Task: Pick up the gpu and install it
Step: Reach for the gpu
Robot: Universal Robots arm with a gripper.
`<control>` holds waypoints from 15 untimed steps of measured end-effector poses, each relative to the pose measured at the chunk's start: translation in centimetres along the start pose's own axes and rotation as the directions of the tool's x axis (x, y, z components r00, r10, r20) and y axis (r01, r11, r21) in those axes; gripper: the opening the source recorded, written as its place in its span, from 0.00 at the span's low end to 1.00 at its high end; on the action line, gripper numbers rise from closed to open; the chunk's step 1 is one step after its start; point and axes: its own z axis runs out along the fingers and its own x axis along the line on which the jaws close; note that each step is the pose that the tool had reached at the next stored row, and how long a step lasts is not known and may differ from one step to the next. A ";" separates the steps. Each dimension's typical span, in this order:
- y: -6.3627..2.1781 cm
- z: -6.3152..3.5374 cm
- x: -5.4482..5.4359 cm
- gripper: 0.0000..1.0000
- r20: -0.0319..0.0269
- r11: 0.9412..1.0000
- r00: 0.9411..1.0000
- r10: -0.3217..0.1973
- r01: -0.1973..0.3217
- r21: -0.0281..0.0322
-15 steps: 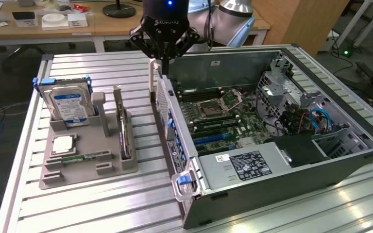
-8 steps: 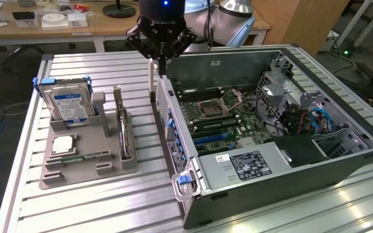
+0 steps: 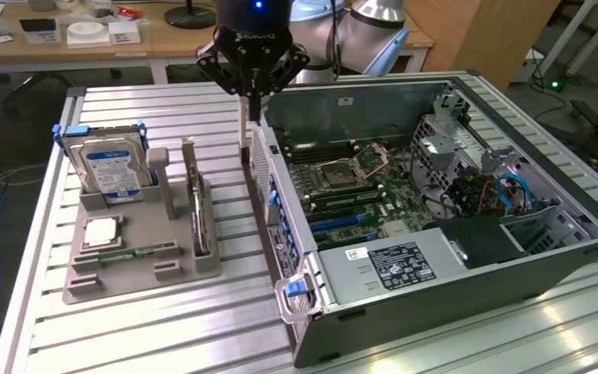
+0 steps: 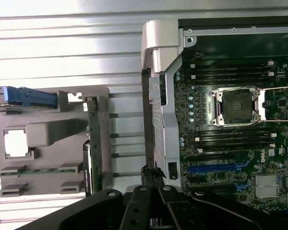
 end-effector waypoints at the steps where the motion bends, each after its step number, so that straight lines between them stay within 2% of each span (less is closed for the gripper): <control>1: -0.01 0.00 0.1 0.11 0.000 1.000 1.000 0.000 0.000 0.000; 15: -0.10 -0.01 1.2 0.11 0.000 1.000 1.000 0.000 0.000 0.000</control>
